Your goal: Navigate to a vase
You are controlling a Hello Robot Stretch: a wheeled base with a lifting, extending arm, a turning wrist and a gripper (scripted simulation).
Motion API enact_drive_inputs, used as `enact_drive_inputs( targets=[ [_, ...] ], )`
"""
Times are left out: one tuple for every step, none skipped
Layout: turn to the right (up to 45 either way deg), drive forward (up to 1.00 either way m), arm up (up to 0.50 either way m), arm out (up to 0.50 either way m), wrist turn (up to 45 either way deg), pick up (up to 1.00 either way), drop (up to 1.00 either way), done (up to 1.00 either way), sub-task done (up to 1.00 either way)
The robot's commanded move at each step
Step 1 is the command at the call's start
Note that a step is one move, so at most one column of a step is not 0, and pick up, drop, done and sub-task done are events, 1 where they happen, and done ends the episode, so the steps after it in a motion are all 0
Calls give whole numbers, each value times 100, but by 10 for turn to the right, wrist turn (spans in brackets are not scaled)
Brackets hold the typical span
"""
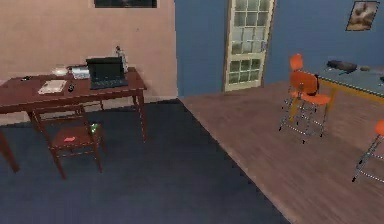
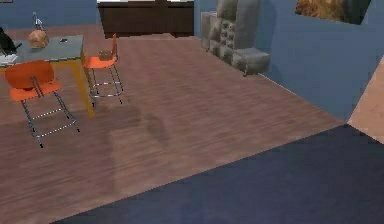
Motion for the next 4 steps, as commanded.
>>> enact_drive_inputs(
  targets=[
    [30, 0, 0, 0, 0, 0, 0, 0, 0],
    [0, 100, 0, 0, 0, 0, 0, 0, 0],
    [0, 100, 0, 0, 0, 0, 0, 0, 0],
    [-150, 0, 0, 0, 0, 0, 0, 0, 0]
  ],
)
